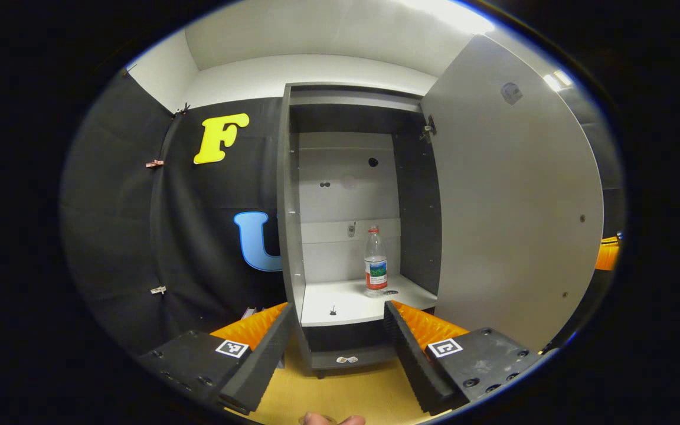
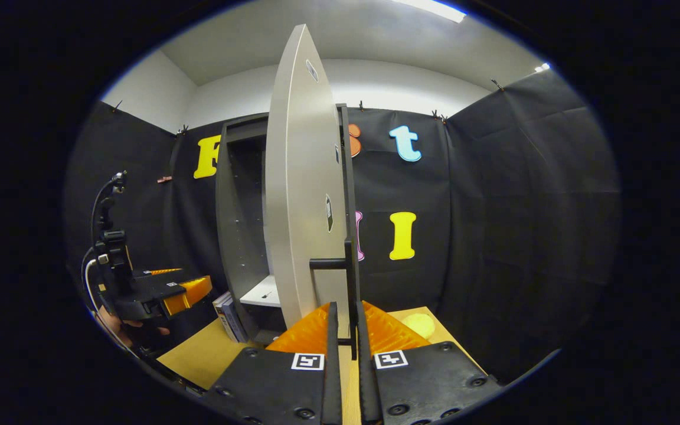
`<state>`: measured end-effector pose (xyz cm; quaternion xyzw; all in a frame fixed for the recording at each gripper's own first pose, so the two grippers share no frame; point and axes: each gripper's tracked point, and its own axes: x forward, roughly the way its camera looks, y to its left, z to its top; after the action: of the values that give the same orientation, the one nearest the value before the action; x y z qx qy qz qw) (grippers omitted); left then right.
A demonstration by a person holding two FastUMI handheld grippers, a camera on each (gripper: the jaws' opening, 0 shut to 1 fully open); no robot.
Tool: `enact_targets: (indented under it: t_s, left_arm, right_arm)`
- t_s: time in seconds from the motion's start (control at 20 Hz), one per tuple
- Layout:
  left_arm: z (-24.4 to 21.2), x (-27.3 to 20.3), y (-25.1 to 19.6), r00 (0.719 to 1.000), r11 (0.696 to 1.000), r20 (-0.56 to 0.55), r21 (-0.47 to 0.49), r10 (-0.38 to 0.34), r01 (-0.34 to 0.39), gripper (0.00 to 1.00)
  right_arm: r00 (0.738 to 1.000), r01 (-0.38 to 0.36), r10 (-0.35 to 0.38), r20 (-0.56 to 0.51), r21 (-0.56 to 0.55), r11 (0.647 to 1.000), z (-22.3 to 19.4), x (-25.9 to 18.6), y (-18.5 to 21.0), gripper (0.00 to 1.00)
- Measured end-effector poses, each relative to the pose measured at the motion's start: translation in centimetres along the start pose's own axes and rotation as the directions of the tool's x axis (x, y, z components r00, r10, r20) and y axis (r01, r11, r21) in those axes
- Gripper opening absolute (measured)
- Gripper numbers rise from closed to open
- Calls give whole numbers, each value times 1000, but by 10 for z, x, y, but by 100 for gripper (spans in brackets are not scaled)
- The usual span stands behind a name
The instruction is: Open the cabinet door with the right hand, grasp the bottle in the cabinet with the left hand and place it on the coaster, then close the cabinet door with the right hand.
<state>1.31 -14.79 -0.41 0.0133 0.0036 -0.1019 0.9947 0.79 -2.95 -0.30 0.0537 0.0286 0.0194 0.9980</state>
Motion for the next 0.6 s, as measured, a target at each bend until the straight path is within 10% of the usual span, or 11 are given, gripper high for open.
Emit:
enact_targets:
  t_s: [0.6]
  left_arm:
    - [19,82,-73,995,995,40,39,-94,92,92]
  right_arm:
    - [999,42,-42,-5,24,999,2,-3,-45,16]
